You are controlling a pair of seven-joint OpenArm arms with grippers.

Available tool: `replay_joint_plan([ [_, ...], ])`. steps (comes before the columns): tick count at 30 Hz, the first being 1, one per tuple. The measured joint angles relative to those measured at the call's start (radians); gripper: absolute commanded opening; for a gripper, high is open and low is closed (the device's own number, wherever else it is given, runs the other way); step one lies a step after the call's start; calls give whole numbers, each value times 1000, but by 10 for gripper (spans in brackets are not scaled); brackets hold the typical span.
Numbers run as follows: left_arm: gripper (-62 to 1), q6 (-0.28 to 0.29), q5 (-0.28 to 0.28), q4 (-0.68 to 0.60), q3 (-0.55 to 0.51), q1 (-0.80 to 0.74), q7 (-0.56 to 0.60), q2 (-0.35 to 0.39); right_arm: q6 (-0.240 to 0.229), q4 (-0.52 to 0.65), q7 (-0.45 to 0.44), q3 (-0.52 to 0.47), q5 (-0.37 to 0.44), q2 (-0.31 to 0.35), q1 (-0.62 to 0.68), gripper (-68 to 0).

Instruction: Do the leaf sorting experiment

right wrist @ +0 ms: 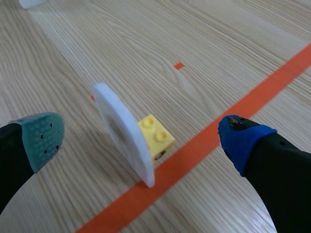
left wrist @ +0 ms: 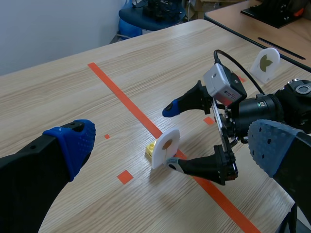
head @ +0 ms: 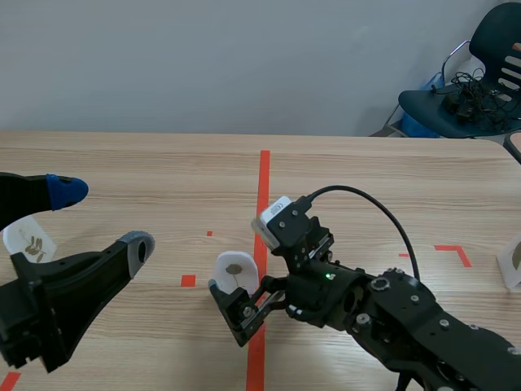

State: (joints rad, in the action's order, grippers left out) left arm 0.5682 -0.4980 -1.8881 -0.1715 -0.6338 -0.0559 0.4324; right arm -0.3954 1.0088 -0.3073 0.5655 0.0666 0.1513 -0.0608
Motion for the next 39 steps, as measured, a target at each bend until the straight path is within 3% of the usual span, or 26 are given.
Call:
replay_joint_plan([
  [8, 14, 0, 0, 0, 0, 0, 0, 0, 15, -1, 20, 41, -3, -3, 19, -388],
  [15, 14, 0, 0, 0, 0, 0, 0, 0, 14, -1, 20, 40, -3, 6, 28, -602],
  [21, 14, 0, 0, 0, 0, 0, 0, 0, 14, 21, 14, 38, -3, 19, 32, -614],
  [25, 14, 0, 0, 0, 0, 0, 0, 0, 11, 193, 34, -11, 27, 83, 97, -614],
  [33, 14, 0, 0, 0, 0, 0, 0, 0, 14, 636, 167, -379, 159, 196, 374, -614],
  [39, 14, -3, 0, 0, 0, 0, 0, 0, 14, 724, 205, -636, 286, 198, 527, -614],
])
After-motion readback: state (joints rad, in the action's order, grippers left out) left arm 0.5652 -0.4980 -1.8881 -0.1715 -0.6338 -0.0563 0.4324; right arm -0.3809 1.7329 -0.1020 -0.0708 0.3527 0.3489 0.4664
